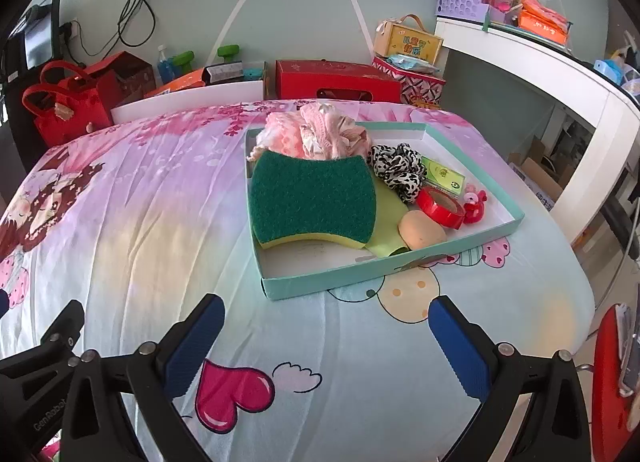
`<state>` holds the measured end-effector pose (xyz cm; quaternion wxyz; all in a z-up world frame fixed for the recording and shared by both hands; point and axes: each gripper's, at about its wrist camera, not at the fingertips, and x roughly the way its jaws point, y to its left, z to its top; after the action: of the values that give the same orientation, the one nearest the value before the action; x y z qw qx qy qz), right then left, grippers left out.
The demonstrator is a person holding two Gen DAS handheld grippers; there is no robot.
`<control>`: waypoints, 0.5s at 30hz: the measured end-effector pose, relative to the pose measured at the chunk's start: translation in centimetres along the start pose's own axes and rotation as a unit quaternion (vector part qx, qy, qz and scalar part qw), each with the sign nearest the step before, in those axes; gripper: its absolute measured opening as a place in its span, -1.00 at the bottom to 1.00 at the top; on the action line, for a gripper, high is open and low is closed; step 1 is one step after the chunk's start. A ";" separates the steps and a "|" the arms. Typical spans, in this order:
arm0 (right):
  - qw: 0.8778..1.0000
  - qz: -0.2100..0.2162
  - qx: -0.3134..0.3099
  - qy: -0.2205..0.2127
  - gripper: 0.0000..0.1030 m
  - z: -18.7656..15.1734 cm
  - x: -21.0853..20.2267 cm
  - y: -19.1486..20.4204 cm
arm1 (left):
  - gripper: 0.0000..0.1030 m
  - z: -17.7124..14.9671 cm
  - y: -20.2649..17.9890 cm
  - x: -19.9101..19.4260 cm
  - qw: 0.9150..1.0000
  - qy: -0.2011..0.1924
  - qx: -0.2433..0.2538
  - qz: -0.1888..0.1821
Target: Organize soft objects
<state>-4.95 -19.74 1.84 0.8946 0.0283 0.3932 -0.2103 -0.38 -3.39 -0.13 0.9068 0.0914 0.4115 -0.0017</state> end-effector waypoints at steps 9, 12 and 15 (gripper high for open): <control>1.000 -0.003 -0.001 0.004 1.00 0.0 0.2 0.0 | 0.97 0.0 -0.1 0.0 1.000 -0.002 0.007 0.001; 1.000 -0.004 -0.003 0.004 1.00 0.0 0.2 0.0 | 0.97 0.0 -0.3 -0.1 1.000 -0.004 0.010 0.001; 1.000 -0.006 -0.006 0.004 1.00 0.0 0.1 0.1 | 0.97 0.0 -0.4 -0.2 1.000 -0.005 0.012 0.002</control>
<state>-4.82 -19.68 1.73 0.8922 0.0216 0.3977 -0.2128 -0.53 -3.76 -0.09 0.9076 0.1031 0.4070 -0.0052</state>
